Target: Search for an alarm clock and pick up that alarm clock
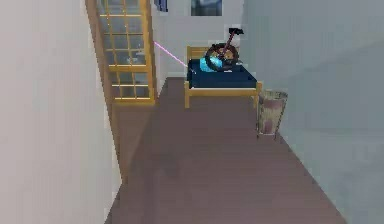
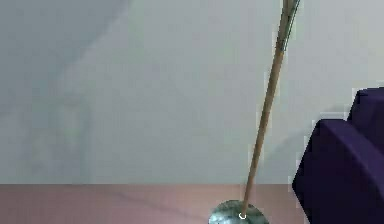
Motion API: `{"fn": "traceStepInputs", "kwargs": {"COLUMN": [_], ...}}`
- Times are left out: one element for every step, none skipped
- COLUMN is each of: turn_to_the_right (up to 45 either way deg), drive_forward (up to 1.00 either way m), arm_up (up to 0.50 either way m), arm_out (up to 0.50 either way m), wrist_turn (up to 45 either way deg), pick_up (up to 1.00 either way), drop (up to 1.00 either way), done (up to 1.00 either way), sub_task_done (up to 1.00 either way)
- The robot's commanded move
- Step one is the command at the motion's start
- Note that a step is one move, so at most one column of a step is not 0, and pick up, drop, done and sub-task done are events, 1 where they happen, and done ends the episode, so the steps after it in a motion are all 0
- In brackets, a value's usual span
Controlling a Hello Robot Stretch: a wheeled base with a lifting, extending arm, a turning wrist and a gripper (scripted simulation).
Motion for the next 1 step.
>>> {"fn": "traceStepInputs", "kwargs": {"turn_to_the_right": [45.0], "drive_forward": [0.0], "arm_up": [0.0], "arm_out": [0.0], "wrist_turn": [0.0], "pick_up": [0.0], "drop": [0.0], "done": [0.0], "sub_task_done": [0.0]}}
